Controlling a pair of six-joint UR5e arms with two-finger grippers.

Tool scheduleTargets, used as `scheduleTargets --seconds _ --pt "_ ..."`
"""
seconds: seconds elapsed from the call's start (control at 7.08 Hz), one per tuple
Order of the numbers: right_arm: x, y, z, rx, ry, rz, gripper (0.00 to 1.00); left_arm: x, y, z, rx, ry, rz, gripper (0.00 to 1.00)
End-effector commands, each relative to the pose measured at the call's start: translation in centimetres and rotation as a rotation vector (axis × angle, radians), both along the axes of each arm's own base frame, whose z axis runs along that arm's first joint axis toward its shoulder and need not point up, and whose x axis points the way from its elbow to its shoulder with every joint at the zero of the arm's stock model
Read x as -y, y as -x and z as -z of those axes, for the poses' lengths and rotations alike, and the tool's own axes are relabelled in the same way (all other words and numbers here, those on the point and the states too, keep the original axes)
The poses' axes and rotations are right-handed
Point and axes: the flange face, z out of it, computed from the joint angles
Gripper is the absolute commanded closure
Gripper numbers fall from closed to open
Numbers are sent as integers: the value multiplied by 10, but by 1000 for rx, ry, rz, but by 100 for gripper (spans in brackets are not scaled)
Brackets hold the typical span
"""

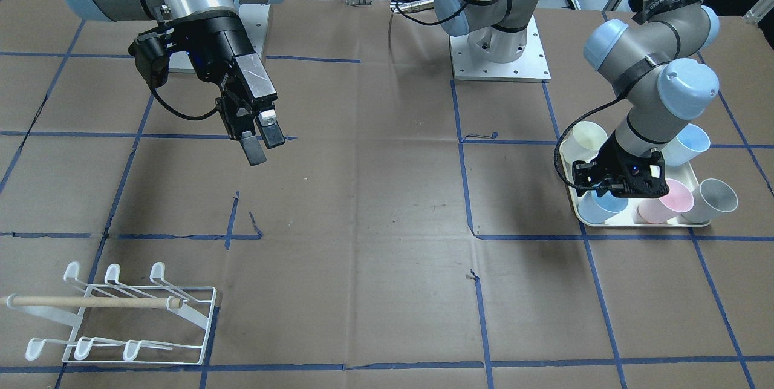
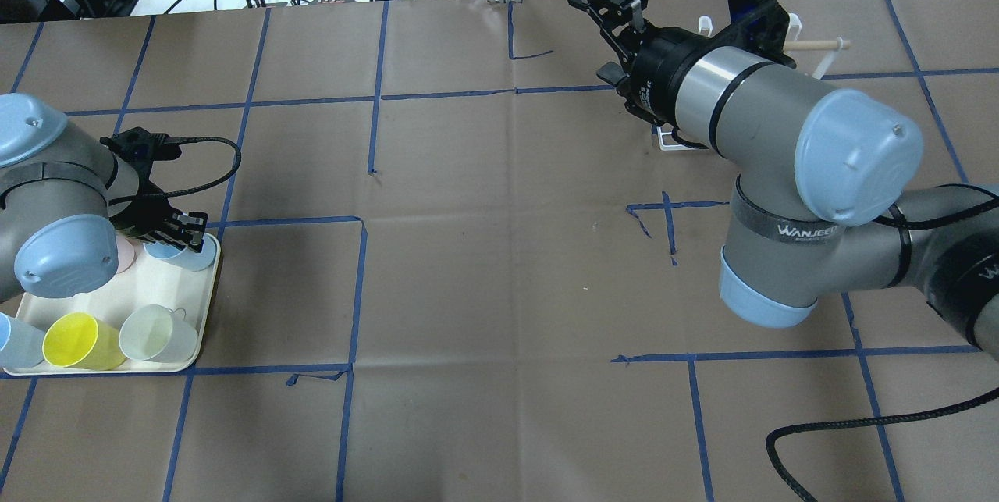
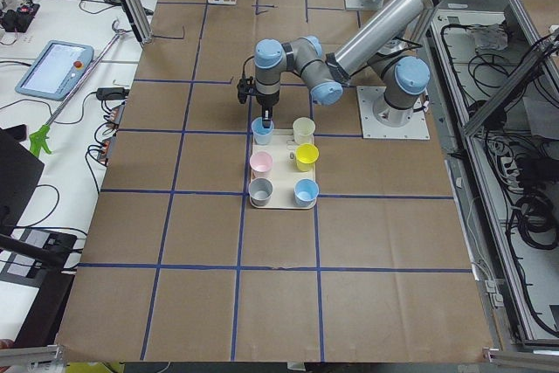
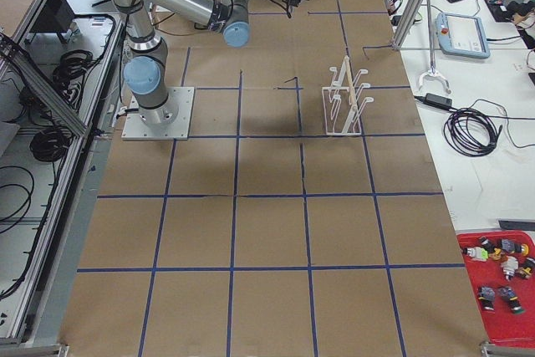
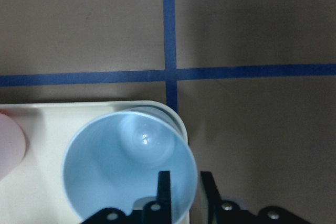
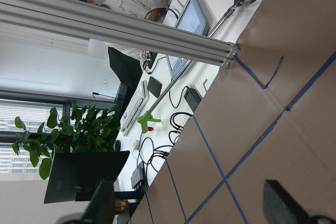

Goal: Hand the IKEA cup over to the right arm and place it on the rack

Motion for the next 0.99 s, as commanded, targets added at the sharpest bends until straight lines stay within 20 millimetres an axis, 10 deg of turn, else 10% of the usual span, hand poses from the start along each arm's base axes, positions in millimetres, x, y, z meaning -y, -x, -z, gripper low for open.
scheduleTargets --seconds 0.0,0.85 --pt "-2 -6 3 39 -20 -52 0 4 0 -13 9 21 3 100" --pt "0 -6 13 163 -121 13 0 52 -10 -195 -78 -124 8 100"
